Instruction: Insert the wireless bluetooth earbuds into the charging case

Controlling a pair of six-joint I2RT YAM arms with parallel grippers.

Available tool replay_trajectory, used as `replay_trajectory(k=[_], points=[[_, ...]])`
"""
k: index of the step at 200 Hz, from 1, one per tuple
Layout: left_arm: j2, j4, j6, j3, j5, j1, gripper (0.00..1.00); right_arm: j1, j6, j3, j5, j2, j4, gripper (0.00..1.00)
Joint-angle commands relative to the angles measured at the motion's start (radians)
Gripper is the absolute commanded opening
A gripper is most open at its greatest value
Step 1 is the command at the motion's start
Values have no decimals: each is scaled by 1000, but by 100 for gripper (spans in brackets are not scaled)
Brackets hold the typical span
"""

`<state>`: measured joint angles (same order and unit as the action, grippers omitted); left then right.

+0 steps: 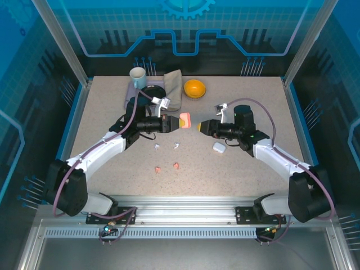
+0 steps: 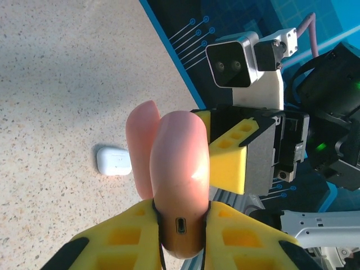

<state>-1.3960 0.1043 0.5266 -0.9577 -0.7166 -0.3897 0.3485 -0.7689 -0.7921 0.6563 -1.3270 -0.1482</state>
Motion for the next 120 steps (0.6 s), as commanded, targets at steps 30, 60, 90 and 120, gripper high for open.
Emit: replay_trajectory(k=[30, 60, 90, 120], points=[[-14, 55, 24, -7, -31, 2, 0, 47, -27, -67, 21, -46, -62, 40], [-14, 57, 28, -4, -32, 1, 0, 62, -28, -80, 14, -60, -68, 40], [-16, 61, 29, -5, -39, 0, 0, 67, -33, -82, 4, -78, -74, 38], [-16, 64, 32, -3, -41, 0, 0, 69, -46, -103, 2, -102, -94, 36]])
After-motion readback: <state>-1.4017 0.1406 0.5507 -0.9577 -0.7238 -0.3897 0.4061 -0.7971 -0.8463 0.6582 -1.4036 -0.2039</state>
